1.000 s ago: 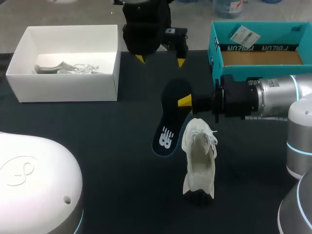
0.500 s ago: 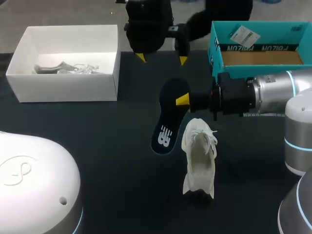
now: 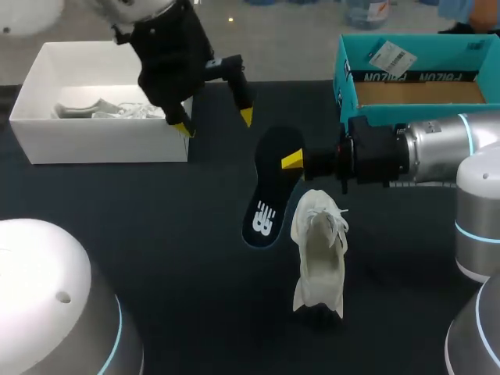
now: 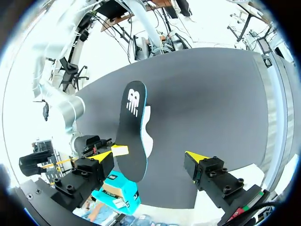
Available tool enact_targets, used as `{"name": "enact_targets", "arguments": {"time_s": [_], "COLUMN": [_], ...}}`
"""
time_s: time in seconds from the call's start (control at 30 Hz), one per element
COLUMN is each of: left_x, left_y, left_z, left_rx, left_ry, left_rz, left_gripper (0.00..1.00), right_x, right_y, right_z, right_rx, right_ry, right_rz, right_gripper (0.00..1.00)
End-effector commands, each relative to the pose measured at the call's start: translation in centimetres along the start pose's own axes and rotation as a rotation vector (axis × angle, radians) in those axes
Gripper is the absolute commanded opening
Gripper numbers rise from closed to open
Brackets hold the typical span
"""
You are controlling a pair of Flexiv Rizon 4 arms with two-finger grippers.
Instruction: Take the shoe out of the shoebox, open the shoe tongue, remove and reinsert the insole, then place the shoe into the shoebox
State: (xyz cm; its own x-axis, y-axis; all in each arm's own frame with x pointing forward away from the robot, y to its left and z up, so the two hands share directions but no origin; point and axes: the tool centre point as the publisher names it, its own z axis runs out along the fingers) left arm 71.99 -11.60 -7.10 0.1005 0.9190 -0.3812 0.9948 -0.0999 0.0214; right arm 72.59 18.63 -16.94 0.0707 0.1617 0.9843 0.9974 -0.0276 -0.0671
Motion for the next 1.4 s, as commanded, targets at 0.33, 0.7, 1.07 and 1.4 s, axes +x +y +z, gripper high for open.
{"name": "enact_targets", "arguments": {"time_s": [0.33,0.7,1.07,1.4], "left_x": [6.1,6.1,5.9,4.6], "left_y": [-1.8,-1.8,-0.8,-0.1], "left_z": [1.2,1.2,2.1,3.1], "left_rx": [0.033,0.033,0.022,0.010], "left_ry": [-0.888,-0.888,-1.070,-1.126], "left_rz": [-0.264,-0.264,-0.192,-0.149], "left_gripper": [1.00,1.00,1.00,1.00], "right_x": [0.0,0.0,0.0,0.0], "right_y": [0.0,0.0,0.0,0.0], "right_z": [0.1,0.1,0.1,0.1], "right_rx": [0.001,0.001,0.001,0.001], "right_ry": [-0.006,-0.006,-0.006,-0.006], "right_rz": [0.002,0.002,0.002,0.002], "right_gripper": [0.00,0.00,0.00,0.00]}}
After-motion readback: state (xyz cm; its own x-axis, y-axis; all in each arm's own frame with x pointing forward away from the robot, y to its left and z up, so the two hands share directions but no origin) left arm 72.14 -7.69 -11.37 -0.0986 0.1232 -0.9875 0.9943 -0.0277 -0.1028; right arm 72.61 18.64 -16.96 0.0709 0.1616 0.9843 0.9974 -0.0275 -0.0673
